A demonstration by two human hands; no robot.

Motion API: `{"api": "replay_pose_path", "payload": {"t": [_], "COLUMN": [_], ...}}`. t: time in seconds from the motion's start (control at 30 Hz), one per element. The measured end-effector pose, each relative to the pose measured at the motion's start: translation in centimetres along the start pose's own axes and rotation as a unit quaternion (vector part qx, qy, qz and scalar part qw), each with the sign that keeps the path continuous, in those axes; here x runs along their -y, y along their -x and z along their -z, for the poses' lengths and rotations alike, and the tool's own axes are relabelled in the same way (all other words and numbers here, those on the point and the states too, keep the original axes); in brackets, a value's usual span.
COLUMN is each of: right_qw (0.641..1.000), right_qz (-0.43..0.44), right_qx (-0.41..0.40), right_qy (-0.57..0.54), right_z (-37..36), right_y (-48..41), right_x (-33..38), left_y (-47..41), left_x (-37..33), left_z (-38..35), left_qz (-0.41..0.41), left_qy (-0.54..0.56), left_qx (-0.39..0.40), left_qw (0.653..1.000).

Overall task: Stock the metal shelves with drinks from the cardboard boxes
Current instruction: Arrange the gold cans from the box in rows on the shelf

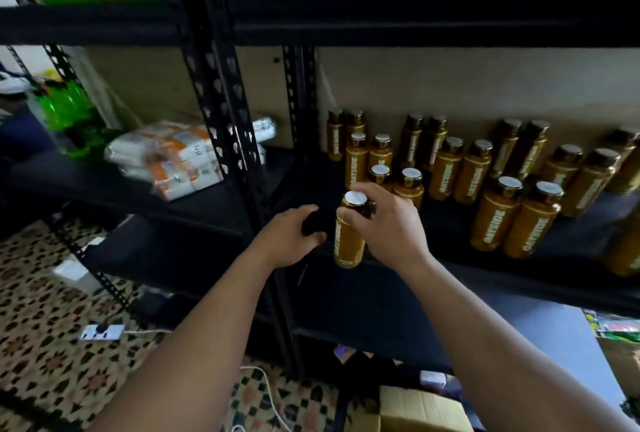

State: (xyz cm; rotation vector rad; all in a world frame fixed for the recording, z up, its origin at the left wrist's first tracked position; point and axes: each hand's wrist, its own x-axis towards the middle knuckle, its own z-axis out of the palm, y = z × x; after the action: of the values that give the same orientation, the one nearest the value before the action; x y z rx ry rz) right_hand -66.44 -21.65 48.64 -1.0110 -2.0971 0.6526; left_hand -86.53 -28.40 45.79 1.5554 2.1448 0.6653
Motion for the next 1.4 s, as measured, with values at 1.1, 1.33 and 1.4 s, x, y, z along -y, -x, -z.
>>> {"api": "replay_pose_path", "payload": {"t": [1.1, 1.33, 1.4], "right_qw": [0.998, 0.997, 0.996], "right_qz": [-0.032, -0.055, -0.064], "right_qx": [0.030, 0.051, 0.058], "right_qy": [0.046, 0.031, 0.032], "right_z": [-7.0, -8.8, -9.3], "right_y": [-9.4, -7.0, -6.6], "right_x": [-0.8, -3.0, -3.7], "left_y": [-9.5, -8.8, -8.6], "left_x": [3.9, 4.7, 5.0], "left_z": [-4.2, -4.4, -4.2], "left_qz": [-0.082, -0.074, -0.080], "left_qy": [0.251, 0.244, 0.238], "left_qx": [-0.086, -0.157, -0.164], "left_qw": [0.961, 0.954, 0.954]}}
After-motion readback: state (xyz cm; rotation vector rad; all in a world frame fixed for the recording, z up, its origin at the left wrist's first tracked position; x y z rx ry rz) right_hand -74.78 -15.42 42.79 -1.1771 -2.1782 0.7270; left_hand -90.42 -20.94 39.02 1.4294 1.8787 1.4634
